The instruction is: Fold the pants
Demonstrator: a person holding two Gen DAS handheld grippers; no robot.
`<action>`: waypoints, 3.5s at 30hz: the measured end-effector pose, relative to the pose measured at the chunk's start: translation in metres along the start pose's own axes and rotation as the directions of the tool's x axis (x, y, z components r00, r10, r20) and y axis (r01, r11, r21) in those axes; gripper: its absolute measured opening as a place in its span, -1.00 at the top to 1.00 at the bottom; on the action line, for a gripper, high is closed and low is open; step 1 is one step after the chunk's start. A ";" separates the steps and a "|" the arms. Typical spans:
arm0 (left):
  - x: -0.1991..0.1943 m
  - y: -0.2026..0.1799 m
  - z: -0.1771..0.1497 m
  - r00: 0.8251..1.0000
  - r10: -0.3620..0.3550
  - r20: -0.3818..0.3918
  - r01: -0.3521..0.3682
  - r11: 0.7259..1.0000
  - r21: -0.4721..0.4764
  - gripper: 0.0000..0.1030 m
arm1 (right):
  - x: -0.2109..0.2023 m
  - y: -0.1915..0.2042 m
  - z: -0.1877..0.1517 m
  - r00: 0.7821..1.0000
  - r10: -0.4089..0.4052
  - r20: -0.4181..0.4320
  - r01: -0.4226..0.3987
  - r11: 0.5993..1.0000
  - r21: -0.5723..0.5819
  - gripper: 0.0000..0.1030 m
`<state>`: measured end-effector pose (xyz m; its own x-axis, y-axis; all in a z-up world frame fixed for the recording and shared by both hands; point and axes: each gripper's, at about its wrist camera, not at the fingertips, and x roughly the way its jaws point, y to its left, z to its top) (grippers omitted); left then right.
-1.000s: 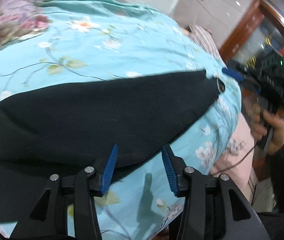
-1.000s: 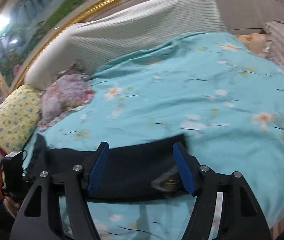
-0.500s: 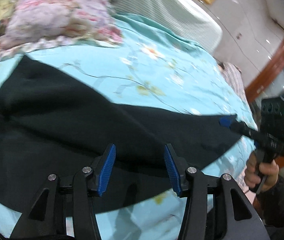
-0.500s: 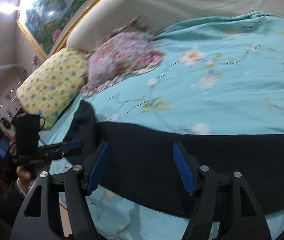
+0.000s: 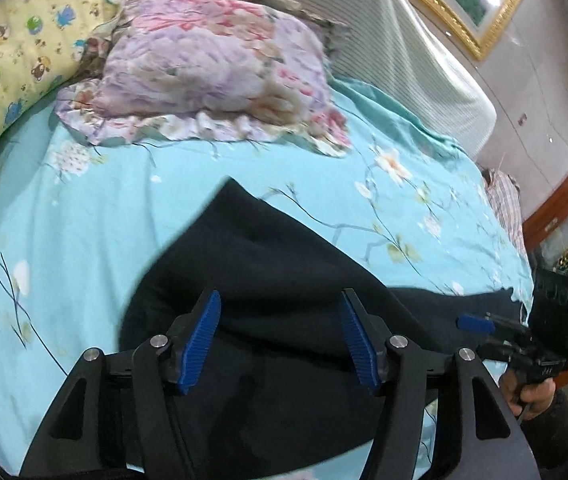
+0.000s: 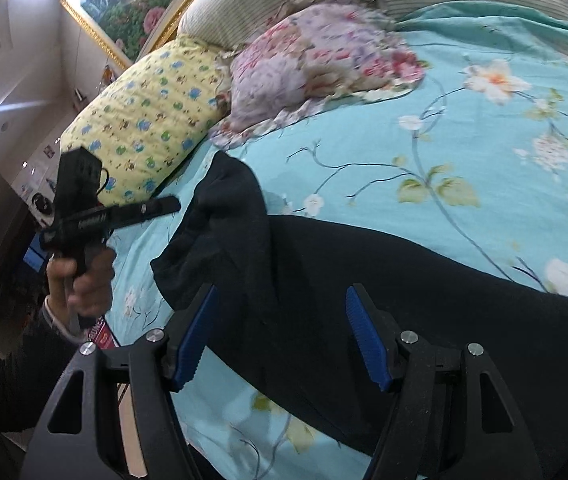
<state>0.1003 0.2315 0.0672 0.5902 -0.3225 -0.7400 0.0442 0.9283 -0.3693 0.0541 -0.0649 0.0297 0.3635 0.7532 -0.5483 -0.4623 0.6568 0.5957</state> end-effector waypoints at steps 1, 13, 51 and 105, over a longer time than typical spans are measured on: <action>0.002 0.010 0.008 1.000 -0.003 -0.004 0.003 1.000 -0.014 -0.25 | 0.004 0.002 0.002 1.000 0.005 -0.005 -0.005 1.000 0.000 -0.30; 0.064 0.050 0.065 0.982 -0.067 -0.175 0.068 0.998 -0.004 -0.43 | 0.046 0.021 0.022 0.997 0.024 -0.071 -0.027 0.999 -0.045 -0.30; -0.027 0.054 -0.043 0.996 -0.059 0.065 0.065 0.994 -0.088 0.91 | 0.062 0.077 -0.011 0.992 0.009 -0.127 -0.038 0.974 -0.224 0.81; -0.053 0.081 -0.117 0.991 0.000 0.137 0.050 0.931 -0.360 0.31 | 0.100 0.118 -0.036 0.977 -0.040 -0.211 -0.044 0.925 -0.377 0.25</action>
<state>-0.0214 0.3019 0.0106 0.6951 -0.2941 -0.6560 -0.2199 0.7818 -0.5834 0.0065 0.0862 0.0240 0.2026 0.7015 -0.6832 -0.7488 0.5607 0.3536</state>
